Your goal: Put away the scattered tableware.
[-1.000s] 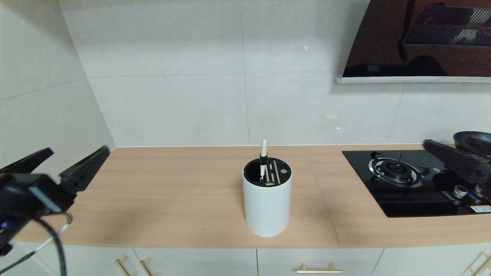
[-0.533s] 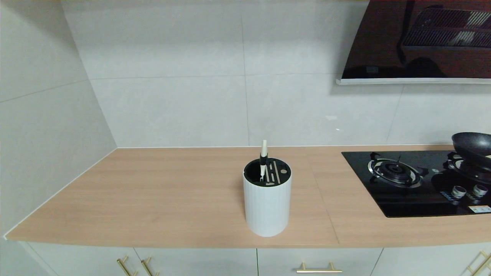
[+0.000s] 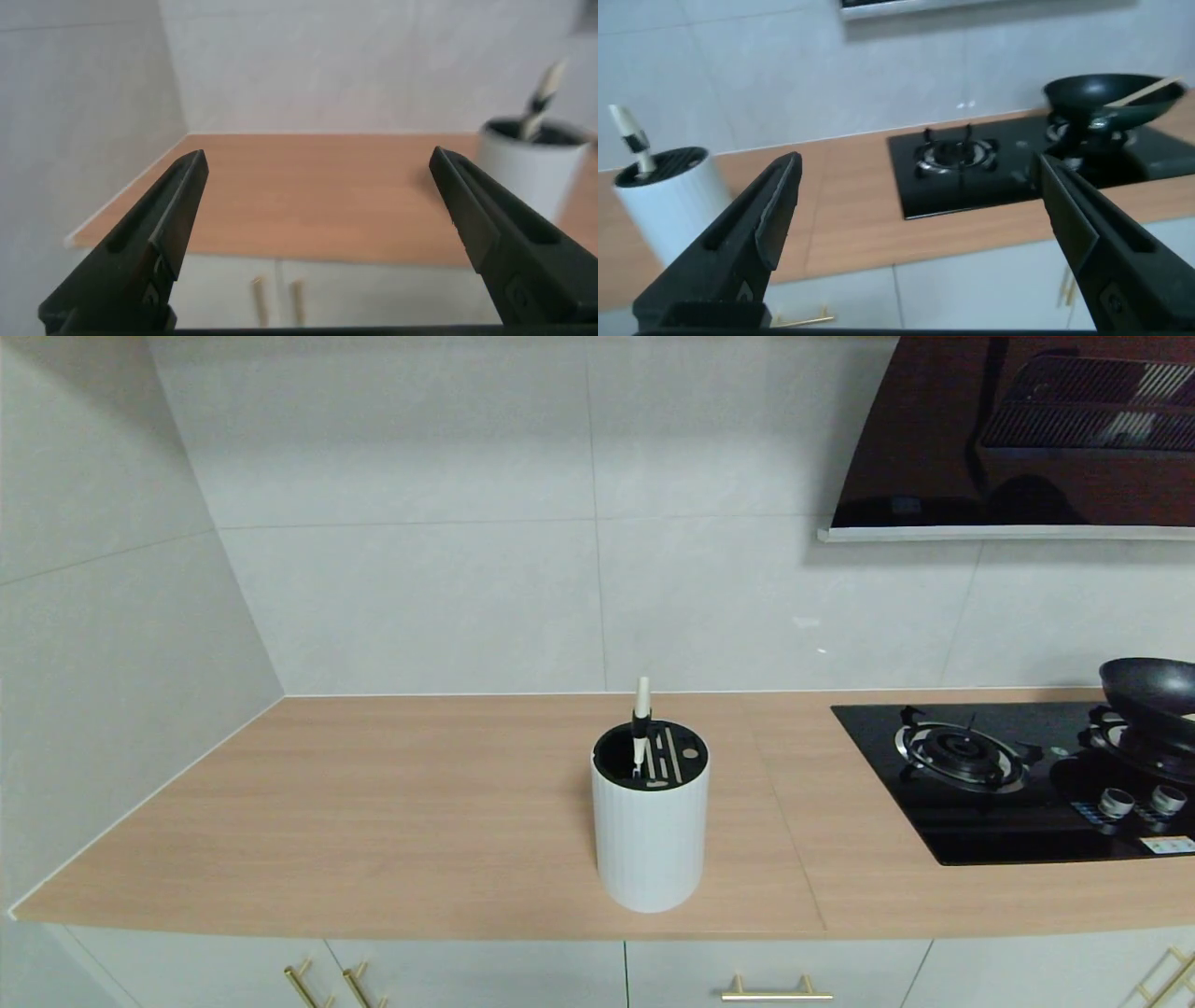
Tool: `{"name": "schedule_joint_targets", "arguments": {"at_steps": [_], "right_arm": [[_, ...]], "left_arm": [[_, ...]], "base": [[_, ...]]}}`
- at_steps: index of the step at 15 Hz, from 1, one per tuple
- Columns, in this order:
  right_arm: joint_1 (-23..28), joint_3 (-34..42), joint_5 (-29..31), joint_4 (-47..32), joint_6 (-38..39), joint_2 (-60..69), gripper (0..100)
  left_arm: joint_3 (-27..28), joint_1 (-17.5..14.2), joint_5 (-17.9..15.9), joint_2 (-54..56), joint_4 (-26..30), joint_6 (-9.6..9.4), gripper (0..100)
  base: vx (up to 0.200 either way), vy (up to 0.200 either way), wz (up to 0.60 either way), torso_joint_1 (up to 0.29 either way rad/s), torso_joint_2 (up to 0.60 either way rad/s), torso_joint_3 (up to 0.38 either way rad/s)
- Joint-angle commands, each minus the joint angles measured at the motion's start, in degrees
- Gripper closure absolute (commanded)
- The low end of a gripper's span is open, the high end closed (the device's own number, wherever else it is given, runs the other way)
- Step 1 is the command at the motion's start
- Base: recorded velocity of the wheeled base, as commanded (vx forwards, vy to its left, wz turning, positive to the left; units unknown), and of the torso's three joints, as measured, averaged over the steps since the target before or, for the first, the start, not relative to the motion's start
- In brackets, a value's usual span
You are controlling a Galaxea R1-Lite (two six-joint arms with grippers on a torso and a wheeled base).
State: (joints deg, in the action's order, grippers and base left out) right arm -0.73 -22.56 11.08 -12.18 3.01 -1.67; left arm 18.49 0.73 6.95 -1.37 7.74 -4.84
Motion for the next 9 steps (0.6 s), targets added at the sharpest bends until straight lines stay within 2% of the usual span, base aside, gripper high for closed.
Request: {"name": "schedule_joint_targets", "arguments": {"at_steps": [1, 2, 3, 4, 5, 6, 7, 8, 9], "right_arm": [[0.6, 1.3, -0.5, 0.0, 0.1, 1.7, 0], [0.6, 4.7, -2.8, 0.1, 0.1, 1.7, 0], [0.6, 8.0, -4.5, 1.5, 0.1, 1.7, 0], [0.6, 9.8, -5.0, 3.3, 0.0, 1.7, 0], [0.6, 14.0, -5.9, 8.6, -0.1, 1.7, 0], [0.6, 16.1, -7.5, 10.2, -0.1, 1.7, 0], [0.6, 17.7, -8.5, 10.8, -0.1, 1.7, 0], [0.6, 18.3, -8.8, 10.9, -0.1, 1.7, 0], [0.6, 19.0, -9.0, 11.2, -0.1, 1.7, 0]], "left_arm": [[-8.2, -0.7, -0.1, 1.4, -3.9, -0.96, 0], [-15.2, -0.7, -0.2, 1.4, -9.4, -2.02, 0], [-18.5, -0.7, -0.1, 1.4, -12.3, -2.89, 0], [-18.5, -0.7, -0.2, 1.4, -10.7, -2.37, 0], [-18.5, -0.7, -0.3, 1.4, -10.3, 0.01, 0], [-18.5, -0.7, -1.8, 1.4, -10.2, 0.97, 0], [-18.5, -0.7, -5.7, 1.4, -8.1, 2.82, 0], [-18.5, -0.7, -6.4, 1.4, -6.8, 3.52, 0], [-18.5, -0.7, -6.2, 1.4, -7.6, 2.99, 0]], "base": [[0.0, 0.0, 0.0, 0.0, 0.0, 0.0], [0.0, 0.0, 0.0, 0.0, 0.0, 0.0], [0.0, 0.0, 0.0, 0.0, 0.0, 0.0], [0.0, 0.0, 0.0, 0.0, 0.0, 0.0], [0.0, 0.0, 0.0, 0.0, 0.0, 0.0], [0.0, 0.0, 0.0, 0.0, 0.0, 0.0], [0.0, 0.0, 0.0, 0.0, 0.0, 0.0], [0.0, 0.0, 0.0, 0.0, 0.0, 0.0], [0.0, 0.0, 0.0, 0.0, 0.0, 0.0]]}}
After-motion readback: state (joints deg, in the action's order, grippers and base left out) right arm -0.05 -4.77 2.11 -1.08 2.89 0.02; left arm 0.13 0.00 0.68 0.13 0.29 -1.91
